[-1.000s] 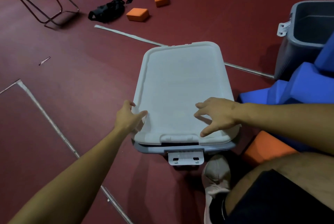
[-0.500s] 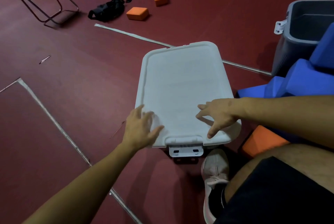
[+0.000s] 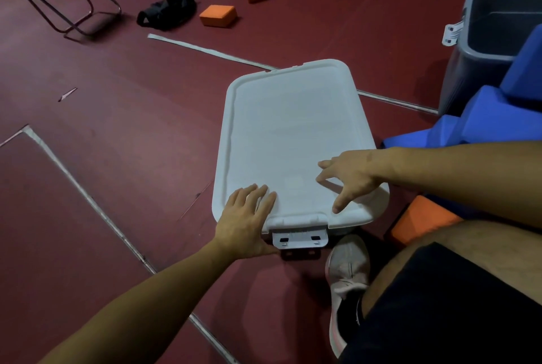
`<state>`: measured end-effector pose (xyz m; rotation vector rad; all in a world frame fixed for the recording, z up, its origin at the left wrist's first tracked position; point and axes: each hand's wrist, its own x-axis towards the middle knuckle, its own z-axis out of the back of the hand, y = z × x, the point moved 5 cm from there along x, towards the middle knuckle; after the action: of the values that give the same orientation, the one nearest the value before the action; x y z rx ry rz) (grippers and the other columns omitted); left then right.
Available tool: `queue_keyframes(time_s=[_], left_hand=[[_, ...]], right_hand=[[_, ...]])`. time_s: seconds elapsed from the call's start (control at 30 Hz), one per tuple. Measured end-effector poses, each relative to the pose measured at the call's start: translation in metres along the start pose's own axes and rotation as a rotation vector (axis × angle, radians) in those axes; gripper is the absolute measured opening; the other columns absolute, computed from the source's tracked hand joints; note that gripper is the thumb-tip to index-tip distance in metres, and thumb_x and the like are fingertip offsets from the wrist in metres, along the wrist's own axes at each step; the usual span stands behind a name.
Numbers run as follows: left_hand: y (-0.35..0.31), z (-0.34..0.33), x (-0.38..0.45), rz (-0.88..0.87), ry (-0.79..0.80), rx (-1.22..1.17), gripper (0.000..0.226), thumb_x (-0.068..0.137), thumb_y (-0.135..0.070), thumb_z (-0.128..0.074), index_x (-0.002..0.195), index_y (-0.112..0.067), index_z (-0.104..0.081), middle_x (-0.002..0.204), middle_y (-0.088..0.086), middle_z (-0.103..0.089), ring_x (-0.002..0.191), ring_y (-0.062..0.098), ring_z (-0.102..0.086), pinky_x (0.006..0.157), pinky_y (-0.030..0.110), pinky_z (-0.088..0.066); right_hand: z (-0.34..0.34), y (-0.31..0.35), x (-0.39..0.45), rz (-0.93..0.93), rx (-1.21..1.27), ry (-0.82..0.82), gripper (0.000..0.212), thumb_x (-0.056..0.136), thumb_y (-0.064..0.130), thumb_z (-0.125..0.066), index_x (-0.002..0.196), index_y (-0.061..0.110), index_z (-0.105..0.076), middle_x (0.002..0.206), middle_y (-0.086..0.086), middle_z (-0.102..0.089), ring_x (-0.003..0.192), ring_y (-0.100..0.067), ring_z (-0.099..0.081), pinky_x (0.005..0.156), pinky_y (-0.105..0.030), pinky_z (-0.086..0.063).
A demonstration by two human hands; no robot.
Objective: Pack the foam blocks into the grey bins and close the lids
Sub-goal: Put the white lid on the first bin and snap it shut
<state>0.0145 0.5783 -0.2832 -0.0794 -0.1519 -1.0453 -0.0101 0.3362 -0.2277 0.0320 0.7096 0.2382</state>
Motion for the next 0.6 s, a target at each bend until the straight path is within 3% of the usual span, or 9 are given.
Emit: queue_keyframes(time_s=[0.17, 0.27, 0.47, 0.6], left_hand=[[0.01, 0.008, 0.001, 0.048, -0.182, -0.173, 0.075, 0.078, -0.068, -0.061, 0.127, -0.012, -0.065, 0.128, 0.011, -0.063, 0.119, 0.032, -0.056, 0.1, 0.044, -0.045], [0.014, 0.006, 0.002, 0.096, -0.122, -0.174, 0.07, 0.082, -0.071, -0.057, 0.128, -0.019, -0.065, 0.131, 0.006, -0.063, 0.122, 0.027, -0.055, 0.1, 0.04, -0.045], [0.016, 0.01, 0.007, 0.177, -0.101, -0.14, 0.057, 0.089, -0.068, -0.046, 0.124, -0.029, -0.067, 0.128, -0.004, -0.064, 0.114, 0.017, -0.054, 0.083, 0.033, -0.049], [0.027, 0.013, 0.01, 0.168, -0.075, -0.182, 0.057, 0.088, -0.068, -0.046, 0.125, -0.031, -0.067, 0.129, -0.005, -0.063, 0.114, 0.018, -0.054, 0.084, 0.034, -0.049]], right_hand=[[0.001, -0.001, 0.001, -0.003, -0.012, -0.026, 0.088, 0.077, 0.072, -0.061, 0.15, 0.032, -0.033, 0.164, 0.006, -0.011, 0.144, -0.026, -0.029, 0.115, -0.043, -0.031], [0.002, 0.0, 0.001, -0.009, -0.016, -0.026, 0.087, 0.079, 0.07, -0.061, 0.151, 0.032, -0.031, 0.164, 0.006, -0.009, 0.144, -0.026, -0.029, 0.115, -0.042, -0.031], [0.004, 0.0, 0.003, -0.011, -0.006, -0.038, 0.086, 0.08, 0.068, -0.062, 0.151, 0.032, -0.03, 0.164, 0.006, -0.009, 0.145, -0.025, -0.026, 0.116, -0.043, -0.029], [0.008, -0.006, 0.002, -0.018, 0.003, -0.093, 0.081, 0.079, 0.068, -0.063, 0.147, 0.032, -0.038, 0.162, 0.005, -0.019, 0.14, -0.026, -0.034, 0.112, -0.041, -0.035]])
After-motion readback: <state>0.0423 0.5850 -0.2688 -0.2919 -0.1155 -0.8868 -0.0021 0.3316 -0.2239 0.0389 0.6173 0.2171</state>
